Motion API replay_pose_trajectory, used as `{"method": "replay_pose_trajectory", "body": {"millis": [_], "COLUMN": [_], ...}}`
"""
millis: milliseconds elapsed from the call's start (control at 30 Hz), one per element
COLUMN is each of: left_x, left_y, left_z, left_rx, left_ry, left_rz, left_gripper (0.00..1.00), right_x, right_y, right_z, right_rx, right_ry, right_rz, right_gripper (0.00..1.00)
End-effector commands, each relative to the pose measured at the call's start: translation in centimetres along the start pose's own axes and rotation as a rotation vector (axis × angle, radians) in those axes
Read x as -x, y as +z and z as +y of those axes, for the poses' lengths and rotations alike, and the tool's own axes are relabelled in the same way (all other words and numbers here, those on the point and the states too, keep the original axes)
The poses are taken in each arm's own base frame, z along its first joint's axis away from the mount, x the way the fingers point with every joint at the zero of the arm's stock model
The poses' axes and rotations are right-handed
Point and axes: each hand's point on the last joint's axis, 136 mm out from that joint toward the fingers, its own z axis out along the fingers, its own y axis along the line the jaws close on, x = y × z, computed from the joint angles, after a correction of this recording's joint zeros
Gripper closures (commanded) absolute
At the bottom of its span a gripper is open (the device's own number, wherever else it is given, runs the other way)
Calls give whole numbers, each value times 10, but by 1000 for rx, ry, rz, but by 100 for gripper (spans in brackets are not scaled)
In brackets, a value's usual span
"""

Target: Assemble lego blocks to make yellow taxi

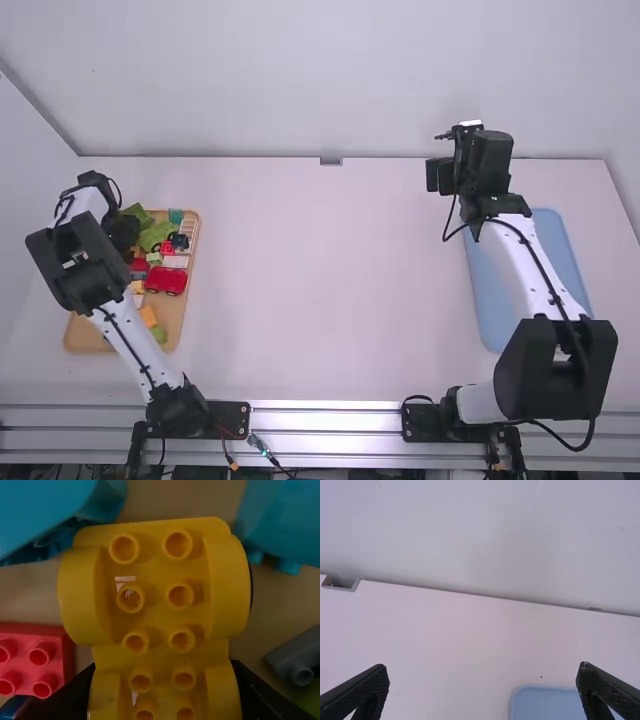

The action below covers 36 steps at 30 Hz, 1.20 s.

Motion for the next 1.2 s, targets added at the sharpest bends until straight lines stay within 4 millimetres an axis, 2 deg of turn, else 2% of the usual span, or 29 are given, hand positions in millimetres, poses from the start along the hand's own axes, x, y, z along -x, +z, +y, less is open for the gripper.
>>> {"method": "replay_pose_trajectory", "body": {"millis": [0,133,167,300,367,400,433,500,567,600,633,667,700,733,767,800,833,900,967,1000,1033,1067,1100,1167], "left_x": [-8,3,5,4,-10,-12,-27,-44,-73,-97,-108,-129,-165,-190,-207,-222,-256,-285,-341,-349,-376,-393,-415,-431], "left_y": [-4,-41,-59,-107,-139,-143,-159,-170,-179,-183,-184,-187,-192,-195,-198,-202,-206,-209,-211,-211,-208,-205,-196,-181], "left_z": [15,18,19,15,4,3,-2,-7,-17,-24,-28,-32,-37,-39,-40,-41,-42,-40,-24,-20,-3,11,34,60], "left_rx": [30,11,1,-52,-111,-117,-139,-151,-173,-199,-212,-240,-287,-319,-339,-356,-387,-413,-461,-469,-496,-513,-529,-516], "left_ry": [-6,-2,6,108,281,309,444,581,775,932,1008,1133,1335,1461,1544,1620,1780,1933,2214,2260,2428,2552,2737,2921], "left_rz": [37,-25,-55,-130,-170,-174,-191,-203,-213,-206,-202,-188,-167,-159,-162,-173,-206,-235,-254,-252,-233,-215,-184,-155], "left_gripper": [48,48,48,50,52,52,52,55,56,57,57,60,65,71,75,75,74,74,72,71,72,73,75,75], "right_x": [11,11,11,11,11,11,11,11,11,11,11,11,11,11,10,10,9,9,8,8,8,8,8,8], "right_y": [0,0,0,0,0,0,0,0,0,0,0,0,0,0,0,0,0,-1,0,0,0,0,0,0], "right_z": [-4,-4,-3,-2,2,2,2,3,7,9,9,9,9,9,9,9,11,13,9,9,8,8,7,7], "right_rx": [-6,-5,-2,3,25,28,27,29,36,40,40,39,39,39,40,41,45,47,41,41,38,36,33,34], "right_ry": [6,9,9,9,9,9,9,8,3,-3,-3,-2,-1,-2,-2,-2,-4,-6,-2,-1,-1,-1,-1,-1], "right_rz": [-21,-21,-21,-22,-26,-26,-26,-23,-24,-22,-22,-21,-21,-20,-17,-16,-14,-12,-11,-10,-10,-10,-9,-9], "right_gripper": [1,1,1,1,1,1,1,1,1,1,1,1,1,1,1,1,1,1,1,1,1,1,1,1]}}
